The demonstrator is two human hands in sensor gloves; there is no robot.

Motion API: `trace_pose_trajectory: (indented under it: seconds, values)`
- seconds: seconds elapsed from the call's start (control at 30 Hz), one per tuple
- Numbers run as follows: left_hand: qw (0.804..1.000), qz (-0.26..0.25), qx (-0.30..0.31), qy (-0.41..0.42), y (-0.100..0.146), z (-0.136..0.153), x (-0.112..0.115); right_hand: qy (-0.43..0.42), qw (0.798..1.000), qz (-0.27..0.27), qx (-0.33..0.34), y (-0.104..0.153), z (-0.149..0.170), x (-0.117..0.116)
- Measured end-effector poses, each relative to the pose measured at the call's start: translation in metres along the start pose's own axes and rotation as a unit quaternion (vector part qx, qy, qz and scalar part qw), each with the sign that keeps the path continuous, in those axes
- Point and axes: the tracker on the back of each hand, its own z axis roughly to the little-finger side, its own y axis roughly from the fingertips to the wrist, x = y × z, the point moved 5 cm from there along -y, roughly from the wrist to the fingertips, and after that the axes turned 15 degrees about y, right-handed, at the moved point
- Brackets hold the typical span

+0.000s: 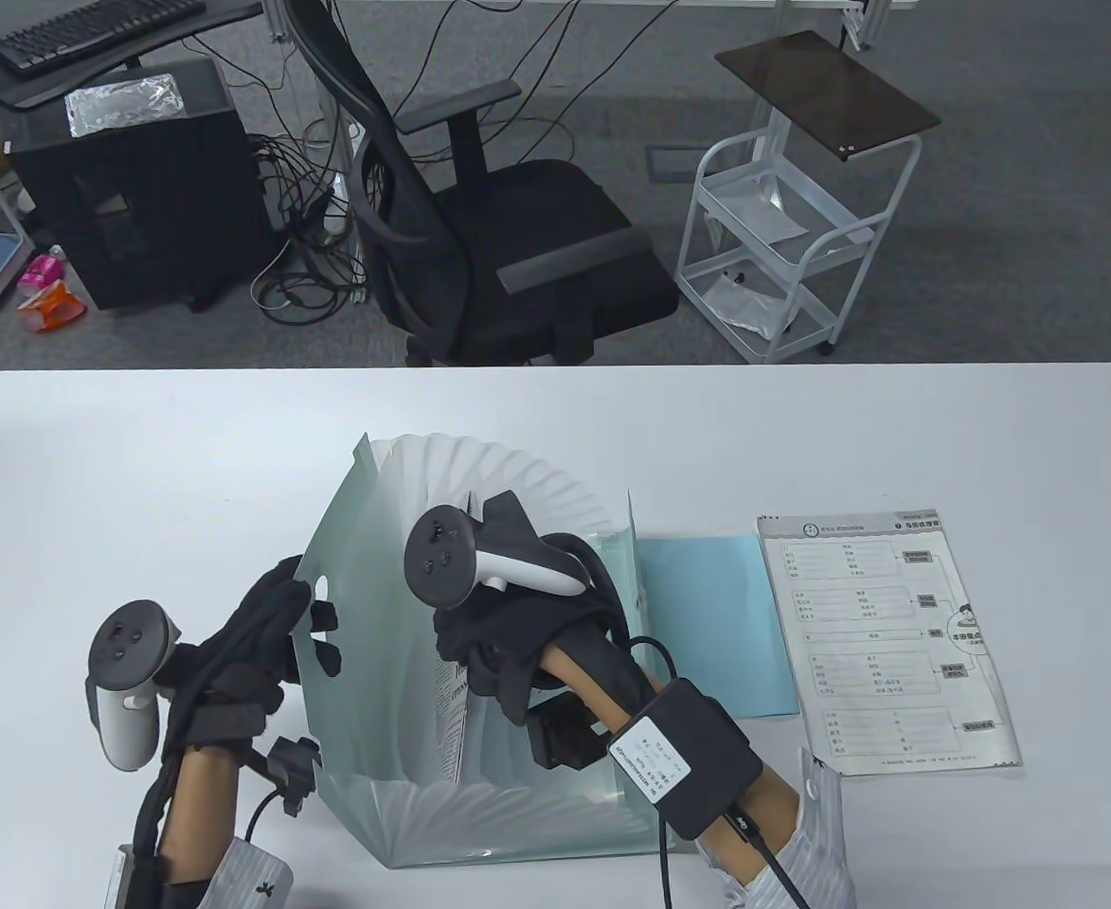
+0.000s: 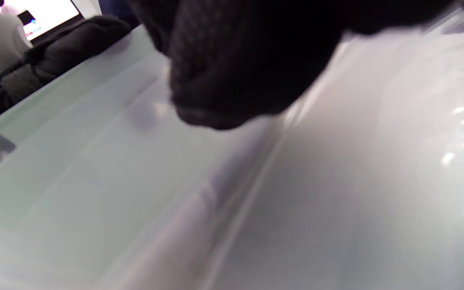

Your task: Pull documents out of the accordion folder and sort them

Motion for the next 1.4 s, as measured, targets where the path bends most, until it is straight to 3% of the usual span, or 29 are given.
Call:
trace_pose_trajectory:
  seconds: [0.2, 0.57, 0.73, 0.87, 1.13, 1.4]
  values:
    - [1.000, 0.000, 0.000, 0.004, 0.000, 0.000, 0.000, 0.020, 1.000, 0.005, -0.007, -0.012, -0.016, 0.002]
    - [1.000, 0.001, 0.000, 0.006, 0.000, 0.000, 0.000, 0.200, 0.969, -0.017, -0.143, -0.029, 0.002, -0.001]
    - [1.000, 0.003, 0.001, 0.006, 0.000, 0.000, 0.000, 0.189, 0.969, -0.053, -0.153, -0.037, 0.008, -0.008]
    - [1.000, 0.004, 0.001, 0.005, 0.000, 0.001, 0.001, 0.161, 0.976, -0.083, -0.122, -0.044, 0.003, -0.017]
    - [1.000, 0.006, 0.004, 0.004, -0.001, 0.002, 0.003, 0.104, 0.988, -0.090, -0.063, -0.057, -0.018, -0.020]
    - [1.000, 0.005, 0.003, 0.006, -0.002, 0.003, 0.003, 0.102, 0.987, -0.098, -0.075, -0.072, -0.008, -0.033]
